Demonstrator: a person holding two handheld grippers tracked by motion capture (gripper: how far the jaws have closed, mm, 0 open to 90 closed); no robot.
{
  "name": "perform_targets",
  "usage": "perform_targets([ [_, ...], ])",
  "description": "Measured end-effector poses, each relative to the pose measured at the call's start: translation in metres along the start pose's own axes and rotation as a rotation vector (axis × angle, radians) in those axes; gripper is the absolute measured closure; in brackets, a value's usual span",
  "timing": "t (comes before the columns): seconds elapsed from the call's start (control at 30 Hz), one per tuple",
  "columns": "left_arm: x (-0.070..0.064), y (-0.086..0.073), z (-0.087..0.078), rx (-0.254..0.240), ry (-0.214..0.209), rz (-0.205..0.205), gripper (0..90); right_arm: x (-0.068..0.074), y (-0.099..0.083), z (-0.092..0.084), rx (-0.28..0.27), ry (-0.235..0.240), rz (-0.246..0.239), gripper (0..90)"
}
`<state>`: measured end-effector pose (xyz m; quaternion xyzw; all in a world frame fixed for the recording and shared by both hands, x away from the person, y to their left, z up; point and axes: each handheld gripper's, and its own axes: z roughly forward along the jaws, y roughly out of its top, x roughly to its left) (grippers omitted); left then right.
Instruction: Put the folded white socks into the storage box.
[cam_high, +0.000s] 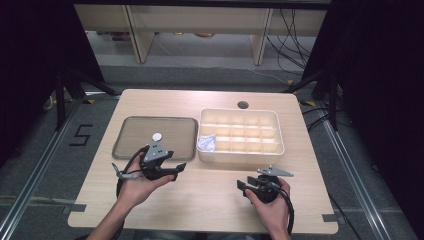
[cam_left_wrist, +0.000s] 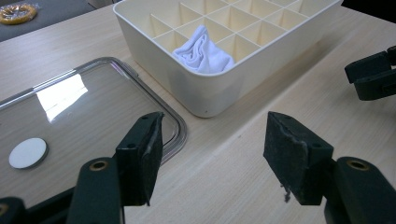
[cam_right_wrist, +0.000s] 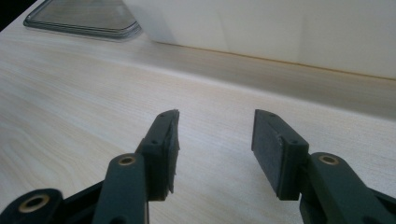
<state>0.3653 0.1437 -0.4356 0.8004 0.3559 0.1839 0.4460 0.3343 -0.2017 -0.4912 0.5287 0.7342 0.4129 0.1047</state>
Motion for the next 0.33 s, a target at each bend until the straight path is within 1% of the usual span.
perform_targets([
  [0.03, 0.0000, 0.0000, 0.0000, 0.000, 0.000, 0.000, 36.9, 0.0031, -0.0004, -0.0011, 0.001, 0.012, 0.044, 51.6],
  [0.07, 0.0006, -0.0001, -0.0011, -0.005, -0.002, 0.004, 36.8, 0.0025, 0.0001, -0.0022, 0.011, 0.007, 0.032, 51.6],
  [0.1, 0.0003, 0.0001, -0.0021, -0.009, 0.004, -0.003, 36.9, 0.0022, 0.0004, -0.0025, 0.011, 0.006, 0.028, 51.5],
  [0.13, 0.0009, 0.0002, -0.0022, -0.013, -0.004, -0.003, 36.7, 0.0022, 0.0004, -0.0012, 0.006, -0.001, 0.029, 51.5],
  [0.17, 0.0009, 0.0002, -0.0022, -0.013, -0.004, -0.003, 36.7, 0.0023, 0.0006, -0.0024, 0.002, 0.009, 0.029, 51.5],
  [0.2, 0.0015, -0.0001, -0.0025, -0.012, -0.001, -0.005, 36.6, 0.0021, 0.0008, -0.0028, -0.001, 0.007, 0.026, 51.5],
  [0.23, 0.0016, -0.0006, -0.0023, -0.009, 0.001, -0.004, 36.6, 0.0001, 0.0016, -0.0028, -0.001, -0.008, -0.005, 51.5],
  [0.27, 0.0013, -0.0011, -0.0021, -0.005, 0.000, -0.008, 36.5, -0.0005, 0.0020, -0.0029, -0.004, 0.002, -0.005, 51.5],
  [0.33, 0.0014, -0.0015, -0.0018, -0.002, -0.002, -0.008, 36.5, 0.0001, 0.0026, -0.0041, -0.007, -0.001, -0.010, 51.5],
])
